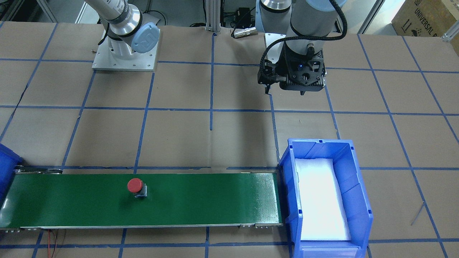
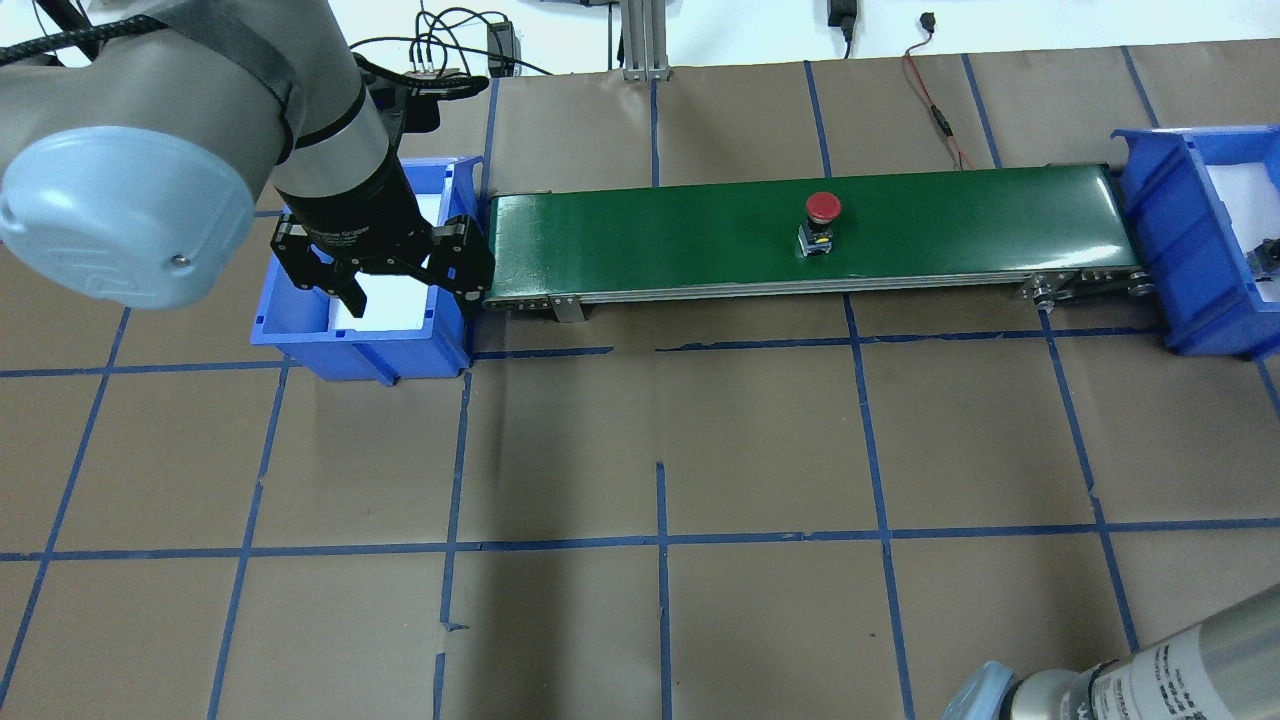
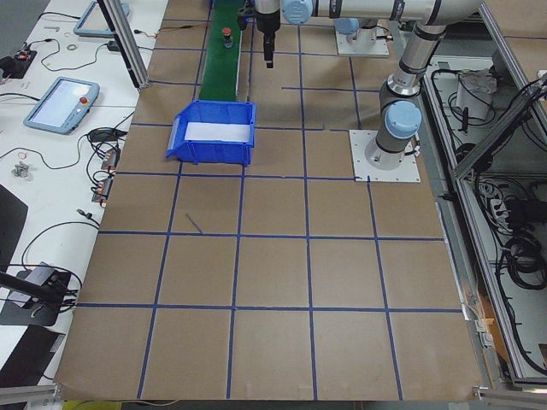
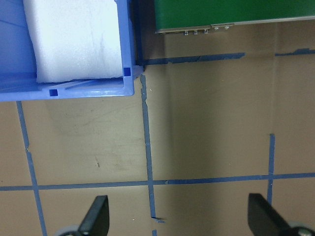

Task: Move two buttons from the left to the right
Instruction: 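Release the yellow button in the bin and raise the right gripper, then move the open right gripper over the belt toward the red button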

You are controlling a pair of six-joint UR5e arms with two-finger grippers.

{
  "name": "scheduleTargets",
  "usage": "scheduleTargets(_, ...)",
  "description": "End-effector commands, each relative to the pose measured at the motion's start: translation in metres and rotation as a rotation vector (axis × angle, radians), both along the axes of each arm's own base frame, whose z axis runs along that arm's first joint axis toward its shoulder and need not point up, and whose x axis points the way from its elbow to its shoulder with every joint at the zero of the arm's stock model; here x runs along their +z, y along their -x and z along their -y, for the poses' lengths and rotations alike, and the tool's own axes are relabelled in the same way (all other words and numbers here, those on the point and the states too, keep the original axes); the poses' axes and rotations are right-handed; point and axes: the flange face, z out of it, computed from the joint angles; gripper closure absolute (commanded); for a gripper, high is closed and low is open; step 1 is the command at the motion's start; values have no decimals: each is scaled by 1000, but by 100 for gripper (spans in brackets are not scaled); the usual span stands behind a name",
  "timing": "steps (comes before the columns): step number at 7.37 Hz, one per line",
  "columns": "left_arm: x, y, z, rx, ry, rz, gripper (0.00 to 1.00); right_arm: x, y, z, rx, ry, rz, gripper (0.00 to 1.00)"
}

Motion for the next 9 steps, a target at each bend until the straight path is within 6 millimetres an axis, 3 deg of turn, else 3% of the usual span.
scheduleTargets(1, 2, 1, 1, 0, 9, -6, 0, 68, -67, -33, 29, -73, -48, 0)
scheduleTargets(3, 3, 0, 1, 0, 11, -5, 0, 85, -173, -26, 12, -146, -145, 0)
scheduleTargets(4, 3, 1, 1, 0, 11, -6, 0, 82, -213, -17, -2, -135, -123, 0)
scheduleTargets(6, 3, 0, 1, 0, 12, -5, 0, 58, -292, 5, -108, -89, 66, 0)
scheduleTargets(7, 4, 0, 1, 0, 14, -5, 0, 39, -303, 16, -65, -105, 120, 0)
scheduleTargets(9, 4, 0, 2, 2, 14, -4, 0, 5, -296, 33, 127, -150, 94, 0)
